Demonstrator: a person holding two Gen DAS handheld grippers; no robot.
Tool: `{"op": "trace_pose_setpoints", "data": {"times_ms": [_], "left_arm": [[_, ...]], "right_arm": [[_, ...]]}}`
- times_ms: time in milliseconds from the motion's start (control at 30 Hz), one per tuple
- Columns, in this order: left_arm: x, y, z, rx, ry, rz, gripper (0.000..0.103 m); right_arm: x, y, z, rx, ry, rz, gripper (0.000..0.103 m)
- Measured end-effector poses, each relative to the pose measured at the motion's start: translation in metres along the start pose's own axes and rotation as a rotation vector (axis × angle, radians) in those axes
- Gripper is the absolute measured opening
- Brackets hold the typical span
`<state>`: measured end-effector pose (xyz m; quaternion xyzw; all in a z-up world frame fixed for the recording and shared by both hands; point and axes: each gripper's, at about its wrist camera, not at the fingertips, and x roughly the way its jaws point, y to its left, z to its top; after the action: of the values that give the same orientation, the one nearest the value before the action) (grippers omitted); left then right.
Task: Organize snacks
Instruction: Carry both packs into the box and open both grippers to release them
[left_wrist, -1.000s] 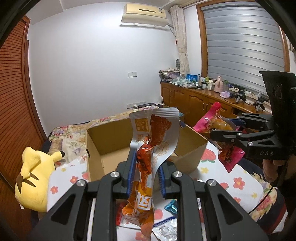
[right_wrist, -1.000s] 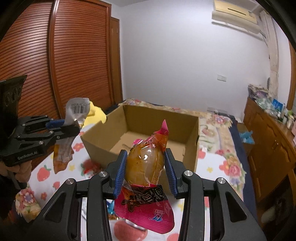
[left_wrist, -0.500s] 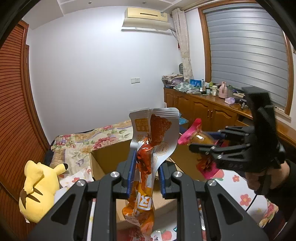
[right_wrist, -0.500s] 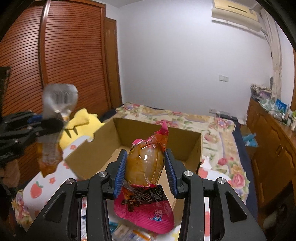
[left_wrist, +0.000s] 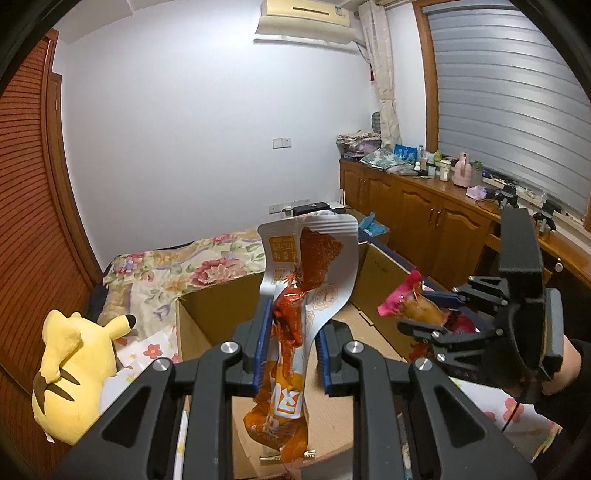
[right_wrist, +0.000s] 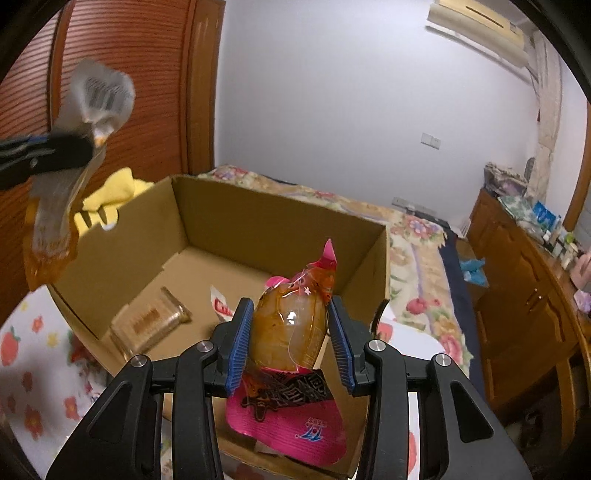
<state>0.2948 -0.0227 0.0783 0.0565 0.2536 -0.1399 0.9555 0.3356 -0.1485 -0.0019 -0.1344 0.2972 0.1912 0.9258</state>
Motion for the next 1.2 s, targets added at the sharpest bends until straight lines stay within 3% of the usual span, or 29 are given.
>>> {"op": "trace_pose_setpoints", "data": {"times_ms": [400, 700, 1200], "left_arm": [[0.026, 0.002, -0.007, -0.014, 0.043, 0.01, 0.02], [0.052, -0.007, -0.024, -0.006, 0.118, -0.003, 0.02], [0.058, -0.011, -0.036, 0.008, 0.154, 0.007, 0.02]], "right_arm": [[-0.007, -0.003, -0.008, 0.031, 0.001, 0.059, 0.045], [-0.016, 0.002, -0.015, 0.024, 0.014, 0.075, 0.046], [-0.02, 0.006, -0.019, 0.033, 0.024, 0.087, 0.047]]}}
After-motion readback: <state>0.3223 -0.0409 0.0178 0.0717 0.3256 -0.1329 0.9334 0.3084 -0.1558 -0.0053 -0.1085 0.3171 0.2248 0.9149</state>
